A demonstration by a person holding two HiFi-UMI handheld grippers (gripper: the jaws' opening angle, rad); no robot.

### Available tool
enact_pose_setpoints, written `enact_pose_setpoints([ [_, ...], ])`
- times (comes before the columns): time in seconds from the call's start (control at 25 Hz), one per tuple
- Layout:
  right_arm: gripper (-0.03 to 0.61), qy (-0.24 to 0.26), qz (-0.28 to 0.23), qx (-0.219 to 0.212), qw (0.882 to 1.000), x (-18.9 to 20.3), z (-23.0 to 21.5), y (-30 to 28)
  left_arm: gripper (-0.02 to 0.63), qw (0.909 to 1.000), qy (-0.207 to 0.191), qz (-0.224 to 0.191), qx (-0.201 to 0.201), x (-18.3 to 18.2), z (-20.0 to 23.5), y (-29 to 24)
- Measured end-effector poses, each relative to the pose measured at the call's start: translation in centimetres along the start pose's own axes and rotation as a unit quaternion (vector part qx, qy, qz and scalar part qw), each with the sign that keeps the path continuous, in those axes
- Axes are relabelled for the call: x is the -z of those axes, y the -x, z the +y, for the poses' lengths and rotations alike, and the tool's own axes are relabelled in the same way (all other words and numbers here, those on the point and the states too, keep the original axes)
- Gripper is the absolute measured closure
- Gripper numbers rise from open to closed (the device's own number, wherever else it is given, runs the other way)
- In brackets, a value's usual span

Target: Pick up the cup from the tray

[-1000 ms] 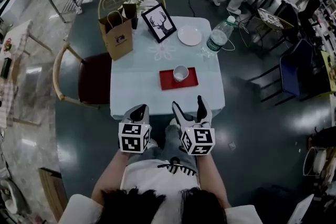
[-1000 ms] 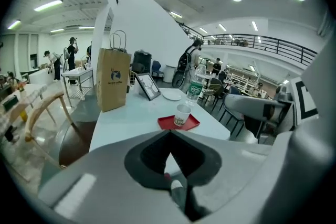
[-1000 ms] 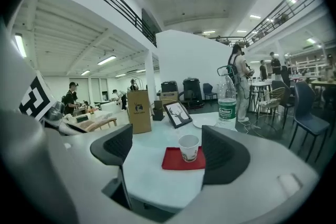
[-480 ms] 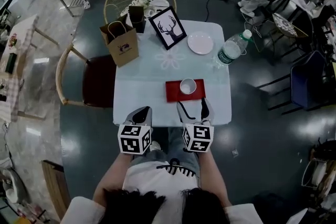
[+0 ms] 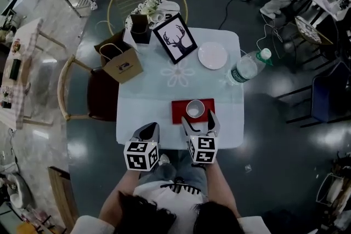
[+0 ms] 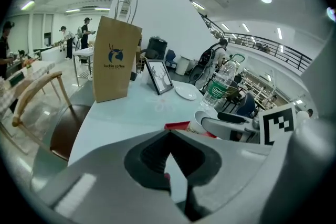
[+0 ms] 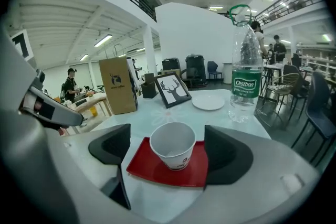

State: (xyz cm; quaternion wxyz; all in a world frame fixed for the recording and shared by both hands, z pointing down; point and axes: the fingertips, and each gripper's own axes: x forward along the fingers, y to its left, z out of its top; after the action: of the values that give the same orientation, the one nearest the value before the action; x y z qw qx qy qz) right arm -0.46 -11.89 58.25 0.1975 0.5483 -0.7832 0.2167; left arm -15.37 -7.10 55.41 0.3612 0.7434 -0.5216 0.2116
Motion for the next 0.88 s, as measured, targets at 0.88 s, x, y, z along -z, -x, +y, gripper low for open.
enact_pose_setpoints([
  [0.88,0.198,0.038,0.078,-0.065,0.994,1.5,-1.0,-4.1,0.614,0.9997,0.008,0.017,-0.016,-1.7,-1.6,-3.6],
])
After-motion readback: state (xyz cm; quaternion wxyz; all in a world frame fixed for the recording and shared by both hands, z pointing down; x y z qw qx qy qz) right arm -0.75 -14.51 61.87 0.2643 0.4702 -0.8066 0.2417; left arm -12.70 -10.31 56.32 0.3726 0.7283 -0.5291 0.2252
